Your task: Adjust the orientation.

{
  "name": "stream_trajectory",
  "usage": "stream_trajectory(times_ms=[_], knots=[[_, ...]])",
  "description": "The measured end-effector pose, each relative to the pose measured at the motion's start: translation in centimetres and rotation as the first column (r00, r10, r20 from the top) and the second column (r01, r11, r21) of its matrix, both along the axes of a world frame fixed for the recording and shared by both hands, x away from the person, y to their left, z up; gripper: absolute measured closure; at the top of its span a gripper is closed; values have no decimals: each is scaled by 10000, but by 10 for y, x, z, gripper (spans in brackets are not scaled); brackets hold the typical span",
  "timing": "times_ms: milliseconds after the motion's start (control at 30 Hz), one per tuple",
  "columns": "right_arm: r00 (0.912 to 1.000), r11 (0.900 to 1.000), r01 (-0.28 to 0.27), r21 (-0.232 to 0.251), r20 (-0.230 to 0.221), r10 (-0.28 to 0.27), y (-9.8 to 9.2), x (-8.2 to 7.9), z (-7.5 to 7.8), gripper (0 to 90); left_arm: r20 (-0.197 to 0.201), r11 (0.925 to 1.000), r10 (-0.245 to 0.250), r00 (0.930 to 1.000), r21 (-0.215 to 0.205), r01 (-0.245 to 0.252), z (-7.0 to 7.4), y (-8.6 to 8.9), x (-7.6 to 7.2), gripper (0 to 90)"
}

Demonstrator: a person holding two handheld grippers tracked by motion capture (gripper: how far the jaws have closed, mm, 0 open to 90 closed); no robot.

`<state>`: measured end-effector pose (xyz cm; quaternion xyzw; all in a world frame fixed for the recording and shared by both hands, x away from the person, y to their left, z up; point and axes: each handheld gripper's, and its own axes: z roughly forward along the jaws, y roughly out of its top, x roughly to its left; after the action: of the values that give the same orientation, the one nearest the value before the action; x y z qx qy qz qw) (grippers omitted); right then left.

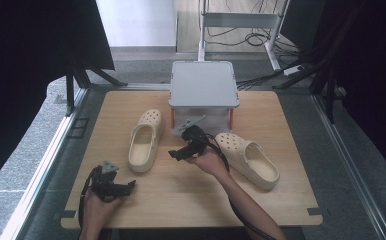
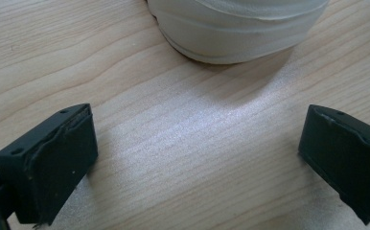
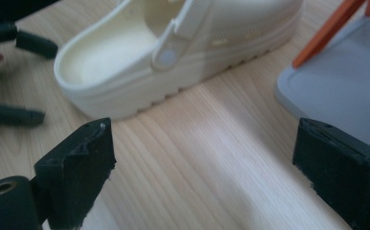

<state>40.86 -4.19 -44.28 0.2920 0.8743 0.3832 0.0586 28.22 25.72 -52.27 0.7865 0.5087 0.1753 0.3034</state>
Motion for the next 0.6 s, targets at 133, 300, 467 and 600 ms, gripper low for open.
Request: stream_trajectory(times_ms=[133, 300, 467, 600], knots=[[9999, 9999, 91, -102, -53, -92, 22, 9, 3, 114, -1, 10000, -63, 10000, -25, 63, 0, 1, -1, 0], [9997, 9997, 211, -126, -141, -213, 38, 16, 5, 129, -15, 10000, -77, 10000, -30, 77, 0, 1, -1, 0], [9989, 9987, 410, -294, -200, -416, 58, 23, 5, 140, -7, 10000, -78, 10000, -35, 78, 0, 1, -1, 0], [9968, 9962, 754, -434, -214, -764, 74, 30, 3, 159, -7, 10000, -82, 10000, -33, 82, 0, 1, -1, 0]])
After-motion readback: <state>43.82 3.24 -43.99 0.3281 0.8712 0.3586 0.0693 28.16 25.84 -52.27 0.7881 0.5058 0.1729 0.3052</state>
